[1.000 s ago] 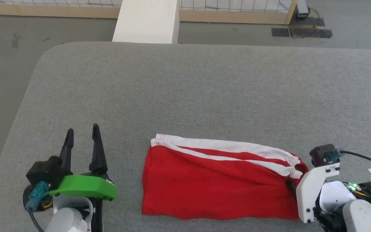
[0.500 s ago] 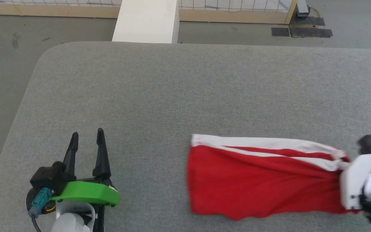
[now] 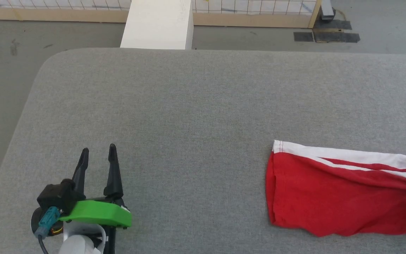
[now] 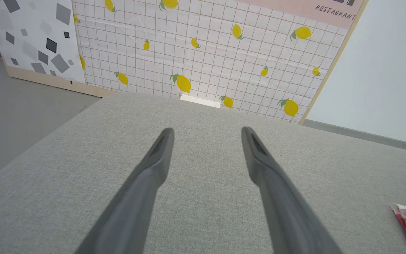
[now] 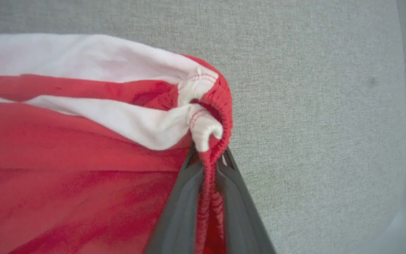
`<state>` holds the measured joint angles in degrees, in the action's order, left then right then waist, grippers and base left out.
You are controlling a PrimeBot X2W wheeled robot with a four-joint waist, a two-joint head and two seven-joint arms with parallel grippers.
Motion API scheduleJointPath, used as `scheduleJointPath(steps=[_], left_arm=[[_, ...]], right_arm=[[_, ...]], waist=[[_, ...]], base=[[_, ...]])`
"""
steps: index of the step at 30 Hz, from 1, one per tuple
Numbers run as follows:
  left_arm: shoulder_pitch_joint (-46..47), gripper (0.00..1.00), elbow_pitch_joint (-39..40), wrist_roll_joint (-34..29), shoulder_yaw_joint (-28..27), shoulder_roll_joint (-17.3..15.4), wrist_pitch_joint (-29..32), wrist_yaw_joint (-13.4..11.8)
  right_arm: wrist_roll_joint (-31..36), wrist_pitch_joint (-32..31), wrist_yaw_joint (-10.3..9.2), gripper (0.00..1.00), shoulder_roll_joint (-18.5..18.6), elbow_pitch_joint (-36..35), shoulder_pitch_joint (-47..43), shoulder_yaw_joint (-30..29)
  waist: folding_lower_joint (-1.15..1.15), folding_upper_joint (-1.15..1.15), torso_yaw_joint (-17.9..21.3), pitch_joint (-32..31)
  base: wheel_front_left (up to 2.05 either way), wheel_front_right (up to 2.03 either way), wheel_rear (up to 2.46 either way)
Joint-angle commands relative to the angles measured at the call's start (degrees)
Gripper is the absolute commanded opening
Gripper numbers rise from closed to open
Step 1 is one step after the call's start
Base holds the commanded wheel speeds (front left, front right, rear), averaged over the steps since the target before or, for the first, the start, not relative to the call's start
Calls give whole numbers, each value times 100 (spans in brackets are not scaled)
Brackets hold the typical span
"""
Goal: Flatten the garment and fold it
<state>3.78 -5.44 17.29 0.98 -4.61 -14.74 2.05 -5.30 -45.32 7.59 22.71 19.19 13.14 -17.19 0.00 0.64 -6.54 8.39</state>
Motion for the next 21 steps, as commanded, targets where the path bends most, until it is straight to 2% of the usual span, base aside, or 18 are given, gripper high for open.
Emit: scheduleJointPath(steps=[1, 3, 7, 10, 14, 15, 21], left_arm=[[-30, 100, -27, -52, -20, 29, -26, 40], [-54, 100, -56, -72, -36, 38, -26, 58], [-96, 100, -88, -97, -72, 59, -26, 79], [-110, 100, -93, -99, -87, 77, -26, 90], [-79, 100, -121, -103, -71, 102, -26, 111], [-62, 100, -142, -106, -76, 114, -26, 127], [-97, 100, -173, -131, -99, 128, -26, 148]], right_arm=[[-47, -71, -10, 0, 38, -87, 88, 98], [-224, -330, -10, 0, 98, -326, 57, 361], [-651, -1042, -10, 0, 295, -1268, -121, 910], [-987, -1480, -10, 0, 196, -2000, -259, 1081], [-1216, -1766, -10, 0, -179, -2680, -452, 1376], [-1255, -1659, -10, 0, -540, -2755, -463, 1596], [-1149, -1171, -10, 0, -1108, -2237, -312, 2133]], waist=[[0, -64, 16, -41], [0, -64, 34, -95], [0, -64, 69, -181], [0, -64, 81, -207], [0, -64, 64, -192], [0, -64, 43, -200], [0, -64, -39, -208]], base=[[0, 0, 0], [0, 0, 0], [0, 0, 0], [0, 0, 0], [0, 0, 0], [0, 0, 0], [0, 0, 0]])
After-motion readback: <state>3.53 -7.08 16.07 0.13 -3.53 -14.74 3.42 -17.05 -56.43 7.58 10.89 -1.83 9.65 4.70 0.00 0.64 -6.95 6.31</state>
